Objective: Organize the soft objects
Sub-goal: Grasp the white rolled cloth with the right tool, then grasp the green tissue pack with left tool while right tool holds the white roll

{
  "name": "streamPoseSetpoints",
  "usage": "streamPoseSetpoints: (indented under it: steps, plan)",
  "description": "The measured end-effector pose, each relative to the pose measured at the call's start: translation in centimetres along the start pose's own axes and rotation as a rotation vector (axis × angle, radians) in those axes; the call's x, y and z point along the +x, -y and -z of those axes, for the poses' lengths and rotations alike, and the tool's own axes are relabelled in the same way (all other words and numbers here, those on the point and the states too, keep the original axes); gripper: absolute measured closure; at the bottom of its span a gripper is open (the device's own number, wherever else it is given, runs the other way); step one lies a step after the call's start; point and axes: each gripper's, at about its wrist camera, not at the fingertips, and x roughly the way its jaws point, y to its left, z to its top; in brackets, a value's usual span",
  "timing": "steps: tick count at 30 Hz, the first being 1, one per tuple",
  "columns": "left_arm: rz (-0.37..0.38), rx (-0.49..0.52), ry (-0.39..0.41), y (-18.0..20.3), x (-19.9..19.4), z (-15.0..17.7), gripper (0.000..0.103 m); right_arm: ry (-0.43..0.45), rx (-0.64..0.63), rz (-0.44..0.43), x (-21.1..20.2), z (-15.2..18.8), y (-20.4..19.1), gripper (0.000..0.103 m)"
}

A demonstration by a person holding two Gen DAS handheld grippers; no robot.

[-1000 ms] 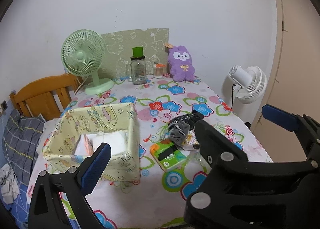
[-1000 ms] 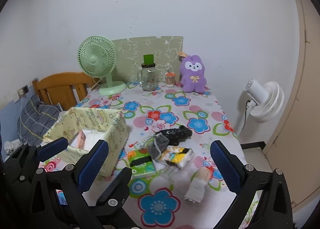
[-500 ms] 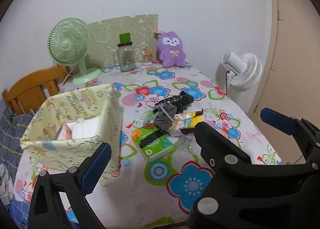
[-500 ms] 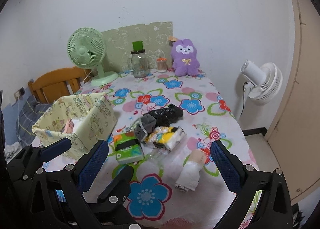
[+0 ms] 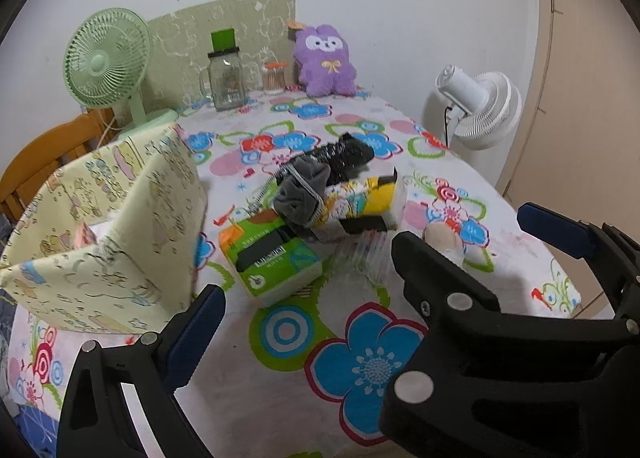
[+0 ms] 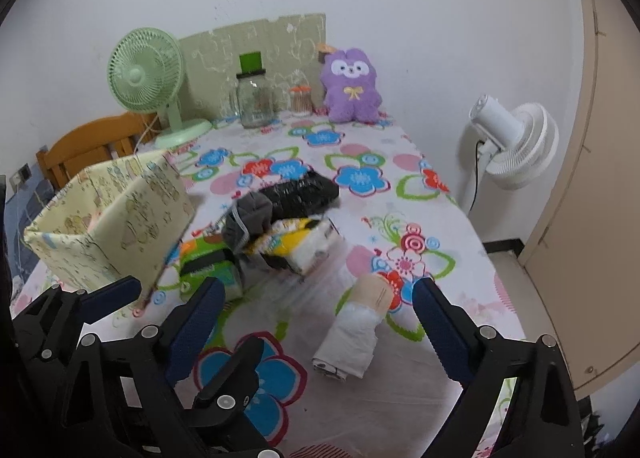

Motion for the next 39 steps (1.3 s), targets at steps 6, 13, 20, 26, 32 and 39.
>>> streamPoseSetpoints:
  steps: [6,13,20,26,32,39]
  plan:
    - [-0.001,0.0,-0.04,0.4,1.7,0.5,0.006,-0.049,0.024,0.01,2.0,0.7,1.0,0.016]
    - [-0.006,0.003,-0.09,0.6,3.8,1.2,0.008,-0.132,0.058,0.009,4.7,2.0,1.9,0.027]
    - [-0.01,0.002,-0.082,0.9,4.3,1.5,0.006,-0.159,0.069,0.021,5.8,2.5,2.4,0.045]
    - [-0.021,0.019,-0.077,1.2,4.2,1.4,0.007,-0.165,0.038,0.025,6.0,2.3,2.3,0.07]
    - [-0.039,0.012,-0.055,1.2,3.3,1.2,0.008,-0.152,0.033,0.012,5.4,2.0,2.3,0.075]
    - [-0.079,-0.013,0.004,0.5,1.7,0.4,0.008,-0.095,0.033,0.0,3.5,0.9,1.7,0.075]
